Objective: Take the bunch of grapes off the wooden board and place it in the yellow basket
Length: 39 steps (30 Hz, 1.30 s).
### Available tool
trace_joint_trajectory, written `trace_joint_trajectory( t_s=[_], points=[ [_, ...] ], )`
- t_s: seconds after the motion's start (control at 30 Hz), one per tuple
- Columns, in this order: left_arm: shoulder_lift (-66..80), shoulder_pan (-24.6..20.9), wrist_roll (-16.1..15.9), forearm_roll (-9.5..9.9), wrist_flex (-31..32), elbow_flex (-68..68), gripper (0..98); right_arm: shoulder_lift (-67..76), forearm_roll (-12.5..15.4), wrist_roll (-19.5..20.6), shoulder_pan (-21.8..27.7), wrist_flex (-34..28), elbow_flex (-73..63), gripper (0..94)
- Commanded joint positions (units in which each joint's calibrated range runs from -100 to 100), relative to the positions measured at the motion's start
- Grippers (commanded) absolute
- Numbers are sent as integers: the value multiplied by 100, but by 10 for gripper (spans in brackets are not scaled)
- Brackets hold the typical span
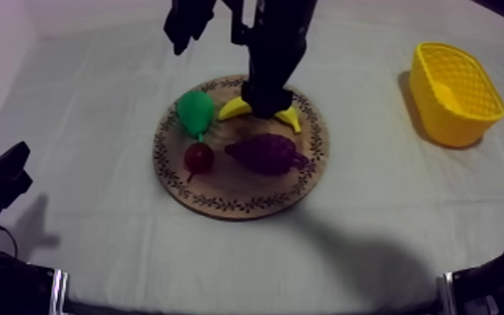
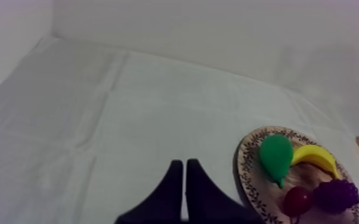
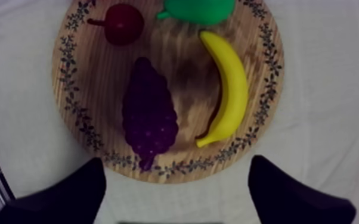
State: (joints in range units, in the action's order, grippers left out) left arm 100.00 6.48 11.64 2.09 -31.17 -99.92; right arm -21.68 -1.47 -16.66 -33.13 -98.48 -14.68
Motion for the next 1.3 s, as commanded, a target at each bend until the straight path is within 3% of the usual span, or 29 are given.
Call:
trace_joint_trajectory(
  t_s=[0.0,0.23,0.83,1.27],
  points=[
    [0,0,1,3,5,3,1,18,12,-23,-4,-8,83,925],
    [0,0,1,3,5,3,1,21,29,-115,-3,28,395,936],
    [0,0,1,3,5,3,1,-794,422,-515,92,339,833,937],
    [0,0,1,3,5,3,1,-1884,397,-558,122,520,323,933]
  ],
)
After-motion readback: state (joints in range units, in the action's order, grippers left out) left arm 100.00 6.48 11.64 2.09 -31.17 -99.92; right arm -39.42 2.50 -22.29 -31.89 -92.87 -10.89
